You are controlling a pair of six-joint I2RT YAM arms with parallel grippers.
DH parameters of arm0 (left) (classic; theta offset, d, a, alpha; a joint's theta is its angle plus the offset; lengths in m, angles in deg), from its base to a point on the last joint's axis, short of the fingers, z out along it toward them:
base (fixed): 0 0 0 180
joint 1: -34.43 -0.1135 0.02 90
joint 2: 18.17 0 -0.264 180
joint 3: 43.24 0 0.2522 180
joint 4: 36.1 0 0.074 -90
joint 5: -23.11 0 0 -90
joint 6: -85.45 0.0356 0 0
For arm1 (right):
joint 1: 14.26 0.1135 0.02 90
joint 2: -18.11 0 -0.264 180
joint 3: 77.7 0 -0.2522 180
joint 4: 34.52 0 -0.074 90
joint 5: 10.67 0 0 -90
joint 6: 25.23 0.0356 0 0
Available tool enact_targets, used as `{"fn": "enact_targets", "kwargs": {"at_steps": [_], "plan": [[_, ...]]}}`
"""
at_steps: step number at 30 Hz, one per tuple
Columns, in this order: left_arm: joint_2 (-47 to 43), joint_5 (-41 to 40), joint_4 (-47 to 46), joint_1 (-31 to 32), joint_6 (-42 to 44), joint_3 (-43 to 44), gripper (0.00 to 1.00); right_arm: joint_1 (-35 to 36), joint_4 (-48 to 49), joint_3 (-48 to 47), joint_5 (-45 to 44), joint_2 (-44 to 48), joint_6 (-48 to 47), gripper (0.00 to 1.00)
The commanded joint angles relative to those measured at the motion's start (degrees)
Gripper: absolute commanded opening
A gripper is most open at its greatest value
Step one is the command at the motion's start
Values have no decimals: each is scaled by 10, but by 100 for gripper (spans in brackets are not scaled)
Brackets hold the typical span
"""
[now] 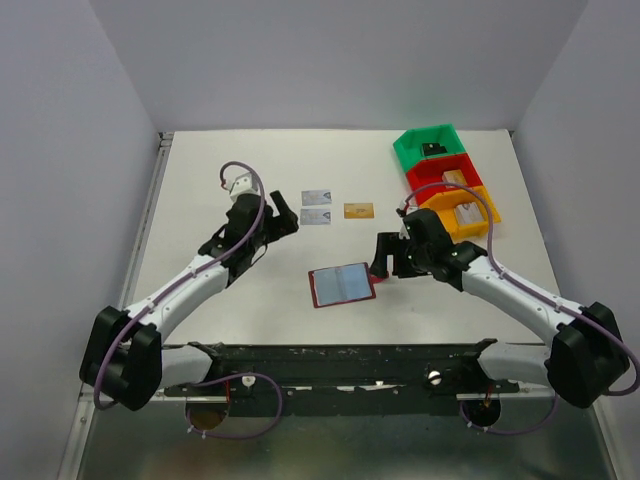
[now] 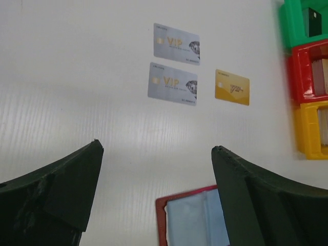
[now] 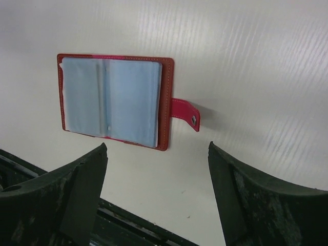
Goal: Take the credit cards out of the card holder
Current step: Place the credit card at the center of the board, then remove the credit card from the card holder.
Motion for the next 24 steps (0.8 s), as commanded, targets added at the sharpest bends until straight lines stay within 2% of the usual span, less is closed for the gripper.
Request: {"fn": "enact_targets", "kwargs": {"at_steps": [1,3,7,11,16,20,24], "plan": [[-78,107,-81,-7,-22,-117,99,-12,28,23,20,-24,21,81],[-107,162,-135,-1,-24,-164,97,-17,34,28,24,-41,21,74],[-102,200,-135,21,-19,-191,90,-26,52,36,32,-83,31,61],[-77,236,-172,33,-28,-222,81,-32,65,33,38,-114,36,59],[-58,261,-165,41,-9,-211,68,-35,75,24,33,-151,37,54],[-47,272,-159,54,7,-193,57,-36,79,17,28,-171,34,38],[-28,279,-136,65,27,-166,53,-37,83,18,25,-178,28,18]]}}
